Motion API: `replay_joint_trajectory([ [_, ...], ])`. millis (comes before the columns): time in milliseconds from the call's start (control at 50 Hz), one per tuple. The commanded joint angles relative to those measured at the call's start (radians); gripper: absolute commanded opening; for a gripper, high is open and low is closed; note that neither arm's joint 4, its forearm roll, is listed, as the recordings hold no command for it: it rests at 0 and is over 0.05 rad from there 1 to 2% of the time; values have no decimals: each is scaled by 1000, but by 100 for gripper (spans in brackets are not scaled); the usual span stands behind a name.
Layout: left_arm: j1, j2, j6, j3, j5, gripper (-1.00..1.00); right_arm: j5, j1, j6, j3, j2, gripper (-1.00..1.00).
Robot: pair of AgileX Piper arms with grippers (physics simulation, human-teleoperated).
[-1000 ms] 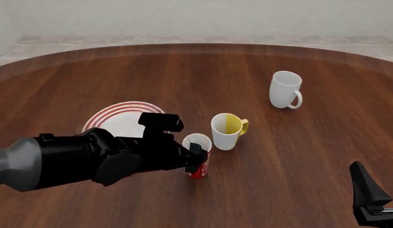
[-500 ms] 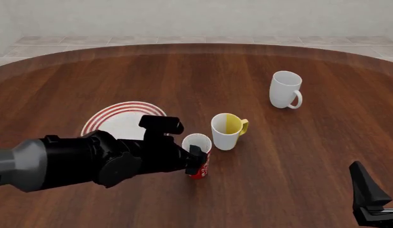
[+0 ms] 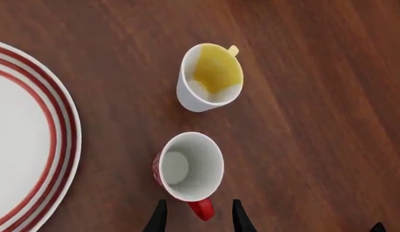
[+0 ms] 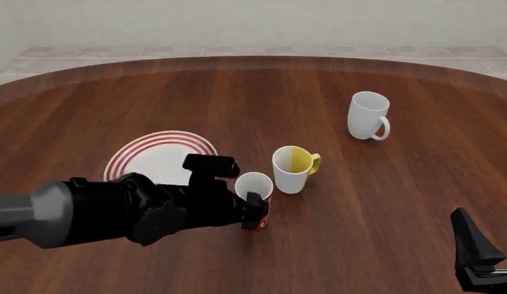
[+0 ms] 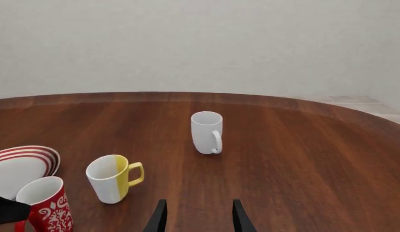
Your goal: Pick up the red mug and put it on the plate
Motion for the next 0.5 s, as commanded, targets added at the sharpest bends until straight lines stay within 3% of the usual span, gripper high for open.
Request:
replay_joint_trajectory([
  [20,-4,14,-12,7,-13,100,-1,-1,0,0,0,100],
  [500,-10,36,-21,14,-32,100,-2,0,1,0,2,100],
])
